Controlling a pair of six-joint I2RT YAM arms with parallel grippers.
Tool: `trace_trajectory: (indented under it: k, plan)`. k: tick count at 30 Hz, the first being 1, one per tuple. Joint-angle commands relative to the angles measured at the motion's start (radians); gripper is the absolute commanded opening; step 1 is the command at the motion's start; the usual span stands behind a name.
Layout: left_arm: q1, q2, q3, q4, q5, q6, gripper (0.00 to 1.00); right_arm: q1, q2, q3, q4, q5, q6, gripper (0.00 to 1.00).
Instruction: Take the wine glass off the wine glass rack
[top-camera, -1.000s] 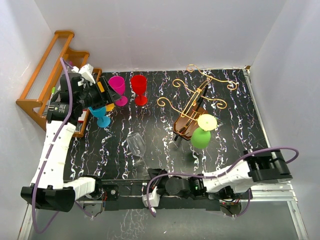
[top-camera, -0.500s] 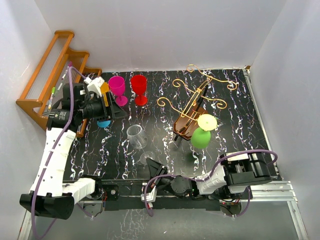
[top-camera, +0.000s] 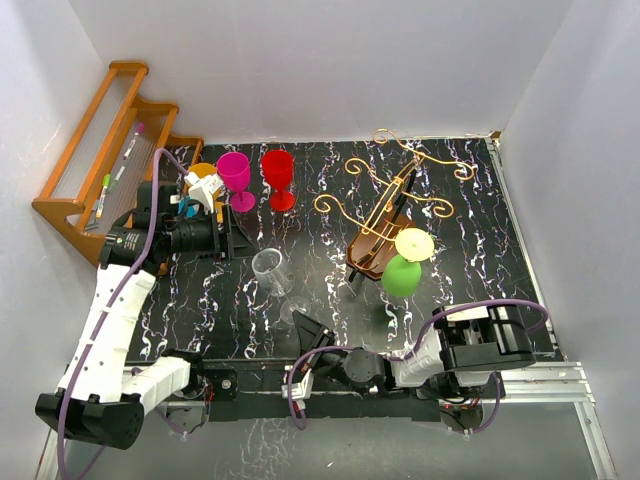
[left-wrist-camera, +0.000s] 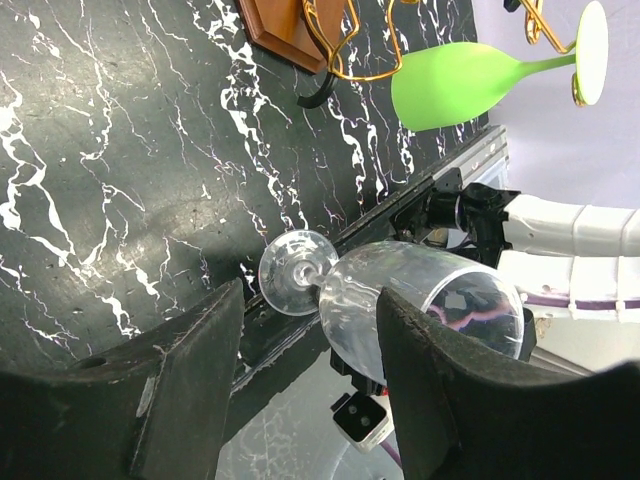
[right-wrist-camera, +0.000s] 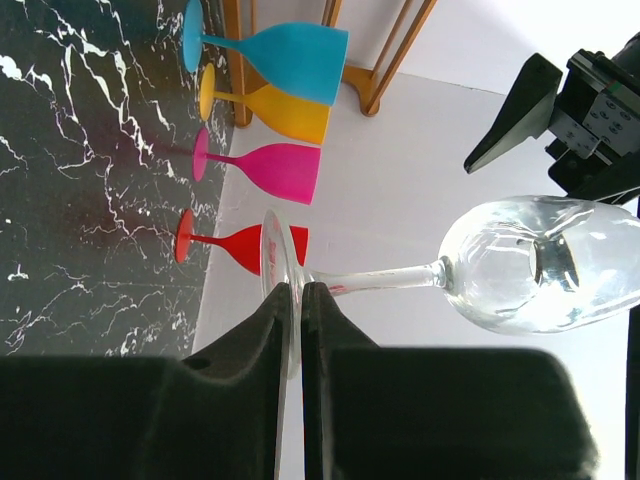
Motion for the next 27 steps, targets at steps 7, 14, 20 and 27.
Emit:
trace_trajectory:
  k: [7, 14, 20, 27]
  plan:
    - [-0.014, -0.018, 0.066, -0.061, -0.121, 0.032, 0.56, -0.005, 0.032, 0.004, 0.161, 0.000, -0.042, 0.08]
    - [-0.014, -0.003, 0.098, -0.037, -0.155, 0.024, 0.56, -0.001, 0.068, 0.003, 0.203, 0.002, -0.051, 0.08]
    - [-0.014, 0.003, 0.108, -0.044, -0.088, 0.034, 0.55, -0.002, 0.086, 0.008, 0.227, 0.004, -0.053, 0.08]
    - [-0.017, -0.034, 0.054, -0.033, -0.030, 0.042, 0.51, -0.005, 0.100, 0.006, 0.233, 0.005, -0.048, 0.08]
